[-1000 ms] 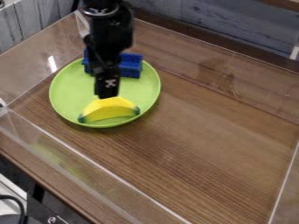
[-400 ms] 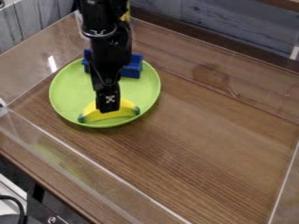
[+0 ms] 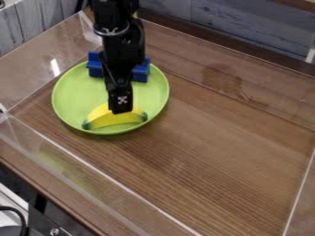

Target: Remove the banana from inside the green plate and put it on the table

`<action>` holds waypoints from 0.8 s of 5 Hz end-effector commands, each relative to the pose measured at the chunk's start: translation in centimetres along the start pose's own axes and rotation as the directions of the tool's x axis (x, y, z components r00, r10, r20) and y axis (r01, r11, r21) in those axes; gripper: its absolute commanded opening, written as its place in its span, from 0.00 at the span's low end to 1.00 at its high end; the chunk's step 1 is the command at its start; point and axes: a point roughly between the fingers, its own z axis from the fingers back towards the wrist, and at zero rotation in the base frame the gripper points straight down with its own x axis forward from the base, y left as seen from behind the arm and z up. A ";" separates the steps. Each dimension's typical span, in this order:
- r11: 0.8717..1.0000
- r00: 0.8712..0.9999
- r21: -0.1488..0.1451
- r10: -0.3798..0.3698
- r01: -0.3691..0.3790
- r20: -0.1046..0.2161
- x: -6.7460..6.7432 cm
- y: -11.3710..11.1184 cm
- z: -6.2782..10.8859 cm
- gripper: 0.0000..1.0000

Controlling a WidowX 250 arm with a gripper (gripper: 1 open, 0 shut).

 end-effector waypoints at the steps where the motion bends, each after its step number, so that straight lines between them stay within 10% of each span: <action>1: 1.000 1.000 0.013 -0.003 0.003 0.017 0.3 -0.1 -0.3 1.00; 4: 0.998 0.998 0.003 0.062 -0.063 0.033 0.0 1.1 1.3 1.00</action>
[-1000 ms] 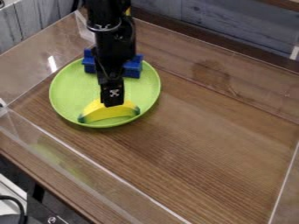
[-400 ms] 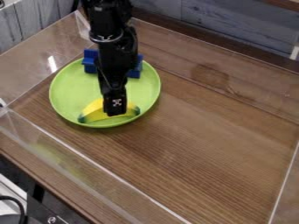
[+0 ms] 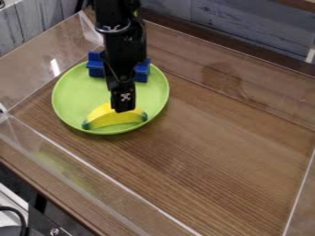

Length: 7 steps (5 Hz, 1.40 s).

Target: Remove the banana from inside the green plate and put it on the table

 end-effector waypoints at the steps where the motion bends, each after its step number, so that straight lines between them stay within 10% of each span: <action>1: 0.999 0.999 0.030 0.025 -0.026 0.034 0.0 1.3 0.8 1.00; 7: 1.000 0.998 -0.007 0.002 -0.001 0.060 -1.0 3.4 -2.2 1.00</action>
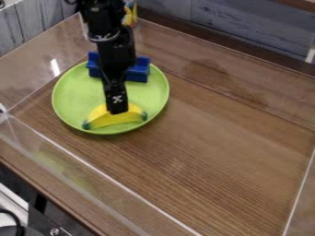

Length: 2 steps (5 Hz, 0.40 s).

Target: Remove the banana from inside the green plate and put it on the table

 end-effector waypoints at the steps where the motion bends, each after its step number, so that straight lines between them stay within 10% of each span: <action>1: 1.000 1.000 0.016 -0.011 0.011 0.017 0.8 -0.7 0.2 1.00; 2: 1.000 1.000 0.012 -0.025 0.025 0.015 1.5 -1.8 0.0 0.00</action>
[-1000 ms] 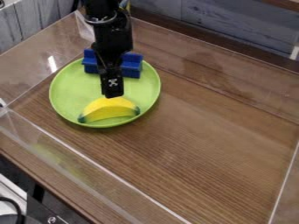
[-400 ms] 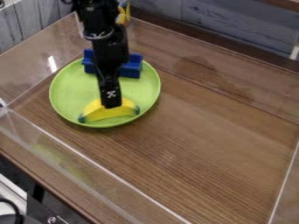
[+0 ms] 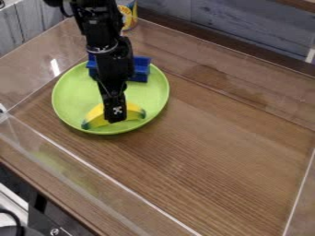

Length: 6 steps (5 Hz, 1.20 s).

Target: Remove the banana from inside the green plate and put it on the table

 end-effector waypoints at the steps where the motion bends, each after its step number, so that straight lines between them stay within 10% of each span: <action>1: 0.999 1.000 0.038 -0.004 0.003 0.023 1.0 0.7 1.4 0.00; 4: 0.999 0.999 0.038 -0.030 0.029 0.021 2.6 0.0 2.2 0.00; 6: 0.997 0.997 0.034 0.072 -0.073 0.031 1.2 1.0 1.0 0.00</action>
